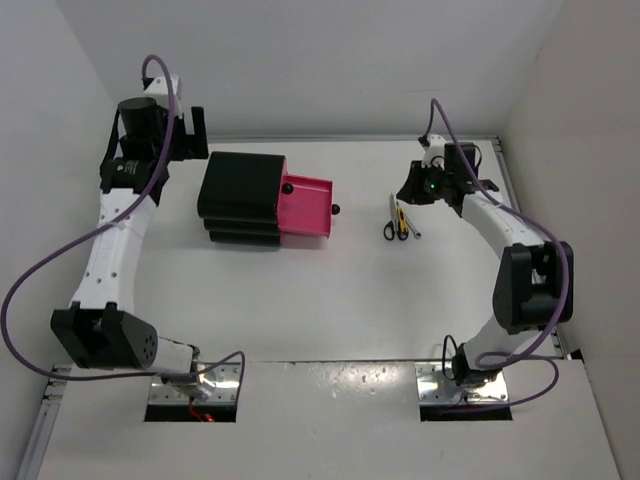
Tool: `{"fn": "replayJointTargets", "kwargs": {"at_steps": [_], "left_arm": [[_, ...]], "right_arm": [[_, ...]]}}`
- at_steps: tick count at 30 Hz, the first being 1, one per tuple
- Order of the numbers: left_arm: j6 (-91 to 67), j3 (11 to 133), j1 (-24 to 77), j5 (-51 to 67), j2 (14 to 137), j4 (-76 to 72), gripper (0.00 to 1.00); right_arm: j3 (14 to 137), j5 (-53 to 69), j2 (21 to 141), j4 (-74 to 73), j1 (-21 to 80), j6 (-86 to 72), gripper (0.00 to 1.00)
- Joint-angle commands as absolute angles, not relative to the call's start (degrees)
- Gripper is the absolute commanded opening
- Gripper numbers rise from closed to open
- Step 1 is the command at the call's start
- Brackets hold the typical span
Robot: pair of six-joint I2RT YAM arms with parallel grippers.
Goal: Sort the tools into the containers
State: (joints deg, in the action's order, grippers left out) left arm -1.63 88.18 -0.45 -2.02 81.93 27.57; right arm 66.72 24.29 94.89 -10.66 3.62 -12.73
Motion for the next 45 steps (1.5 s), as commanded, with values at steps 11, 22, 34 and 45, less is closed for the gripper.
{"fn": "replayJointTargets", "kwargs": {"at_steps": [11, 22, 34, 45], "left_arm": [[-2.02, 81.13, -0.09, -6.86, 70.93, 26.37, 1.0], [-4.56, 79.98, -2.37, -3.0, 71.54, 26.37, 1.0], [-5.62, 80.5, -4.13, -0.53, 73.21, 26.37, 1.0], [-6.15, 80.51, -5.27, 0.62, 74.27, 26.89, 1.0]], "right_arm": [[65.91, 16.7, 103.26, -12.04, 8.0, -13.45, 0.15], [71.72, 14.77, 110.74, -11.95, 6.95, -13.45, 0.15], [76.2, 15.29, 114.69, -15.03, 4.39, -13.45, 0.15], [77.26, 12.4, 116.28, -16.08, 2.12, -12.92, 0.15]]}}
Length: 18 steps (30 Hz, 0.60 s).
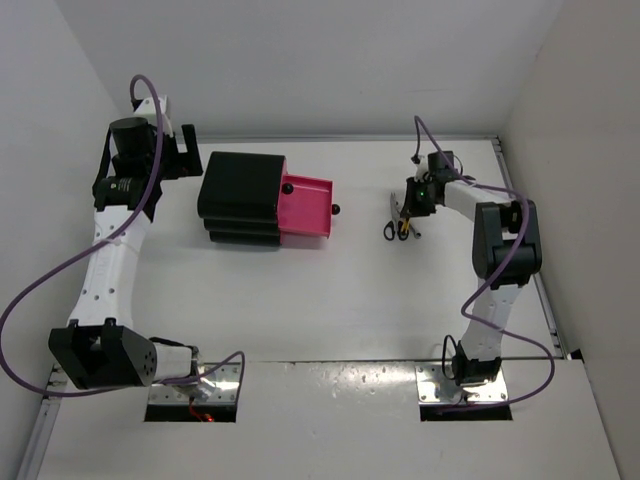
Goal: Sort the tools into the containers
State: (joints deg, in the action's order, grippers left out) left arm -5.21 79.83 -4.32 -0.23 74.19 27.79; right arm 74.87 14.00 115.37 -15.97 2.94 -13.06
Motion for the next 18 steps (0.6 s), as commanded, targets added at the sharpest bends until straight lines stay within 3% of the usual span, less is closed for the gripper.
{"fn": "replayJointTargets", "kwargs": {"at_steps": [1, 9, 18], "left_arm": [[-6.15, 80.51, -5.27, 0.62, 74.27, 26.89, 1.0], [-6.15, 80.51, -5.27, 1.14, 74.27, 26.89, 1.0], [-6.15, 80.51, -6.32, 2.19, 74.79, 26.89, 1.0]], "right_arm": [[77.86, 12.39, 116.28, -16.08, 2.11, -12.4, 0.15], [79.37, 12.21, 117.34, -17.06, 2.11, -10.02, 0.15], [76.29, 16.69, 113.55, -13.8, 2.72, -8.09, 0.34]]}}
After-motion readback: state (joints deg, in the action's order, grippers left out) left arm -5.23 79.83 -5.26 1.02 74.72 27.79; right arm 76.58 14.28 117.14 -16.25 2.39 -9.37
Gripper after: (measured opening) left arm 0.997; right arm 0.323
